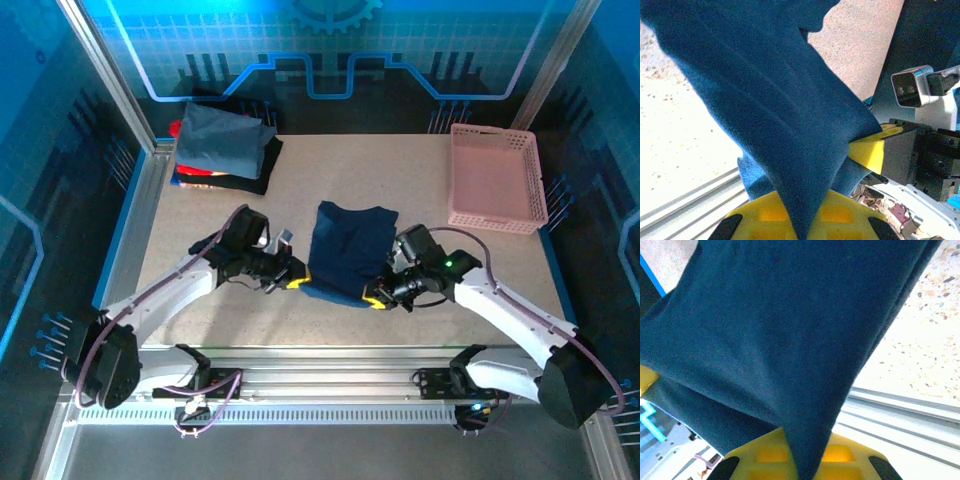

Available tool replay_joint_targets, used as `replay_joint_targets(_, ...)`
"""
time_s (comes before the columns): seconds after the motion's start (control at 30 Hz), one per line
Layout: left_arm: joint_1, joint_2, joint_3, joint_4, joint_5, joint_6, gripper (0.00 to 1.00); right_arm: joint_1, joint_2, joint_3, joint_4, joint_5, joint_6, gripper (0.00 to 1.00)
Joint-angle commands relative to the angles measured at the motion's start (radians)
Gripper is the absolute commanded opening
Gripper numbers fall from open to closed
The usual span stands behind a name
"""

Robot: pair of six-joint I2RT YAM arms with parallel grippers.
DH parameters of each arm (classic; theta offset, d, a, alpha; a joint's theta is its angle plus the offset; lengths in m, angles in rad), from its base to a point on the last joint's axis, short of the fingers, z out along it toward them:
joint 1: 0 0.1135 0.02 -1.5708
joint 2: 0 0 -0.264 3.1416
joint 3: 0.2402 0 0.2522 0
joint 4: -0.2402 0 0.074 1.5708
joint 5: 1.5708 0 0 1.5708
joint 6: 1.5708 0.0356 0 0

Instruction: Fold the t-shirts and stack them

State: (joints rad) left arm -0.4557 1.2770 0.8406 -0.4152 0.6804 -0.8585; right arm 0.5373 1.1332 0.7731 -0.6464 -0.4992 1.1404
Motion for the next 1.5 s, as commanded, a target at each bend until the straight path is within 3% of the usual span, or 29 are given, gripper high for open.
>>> replay_joint_targets(0.0, 0.021, 0.097, 0.124, -0.067, -0.020, -0.080, 0.00, -0.101, 0.024, 0.047, -0.133, 0.032, -0.058, 0.00)
replay_joint_targets(0.17, 0.064, 0.299, 0.344, -0.075, -0.019, -0.024, 0.00, -0.280, 0.201, 0.229, -0.186, -0.026, -0.262, 0.00)
replay_joint_targets(0.37, 0.120, 0.527, 0.550, -0.081, 0.020, 0.020, 0.00, -0.375, 0.465, 0.442, -0.240, -0.064, -0.434, 0.02)
replay_joint_targets(0.8, 0.203, 0.795, 0.745, -0.079, 0.024, 0.066, 0.00, -0.453, 0.839, 0.740, -0.290, -0.081, -0.547, 0.12)
replay_joint_targets(1.0, 0.219, 0.925, 0.857, -0.084, 0.018, 0.065, 0.00, -0.471, 0.954, 0.834, -0.278, -0.076, -0.538, 0.23)
replay_joint_targets(1.07, 0.228, 0.968, 0.921, -0.080, 0.012, 0.046, 0.10, -0.485, 0.999, 0.884, -0.254, -0.082, -0.505, 0.35)
replay_joint_targets(1.17, 0.242, 1.027, 1.043, -0.077, 0.013, 0.007, 0.45, -0.502, 1.062, 1.019, -0.254, -0.073, -0.473, 0.46)
replay_joint_targets(1.2, 0.246, 1.040, 1.084, -0.083, 0.009, -0.001, 0.52, -0.505, 1.070, 1.062, -0.259, -0.069, -0.468, 0.50)
replay_joint_targets(1.33, 0.262, 1.025, 1.225, -0.126, -0.013, 0.011, 0.83, -0.507, 1.036, 1.194, -0.299, -0.013, -0.481, 0.53)
replay_joint_targets(1.47, 0.265, 0.921, 1.219, -0.219, -0.057, 0.134, 0.89, -0.478, 0.912, 1.143, -0.347, 0.046, -0.570, 0.55)
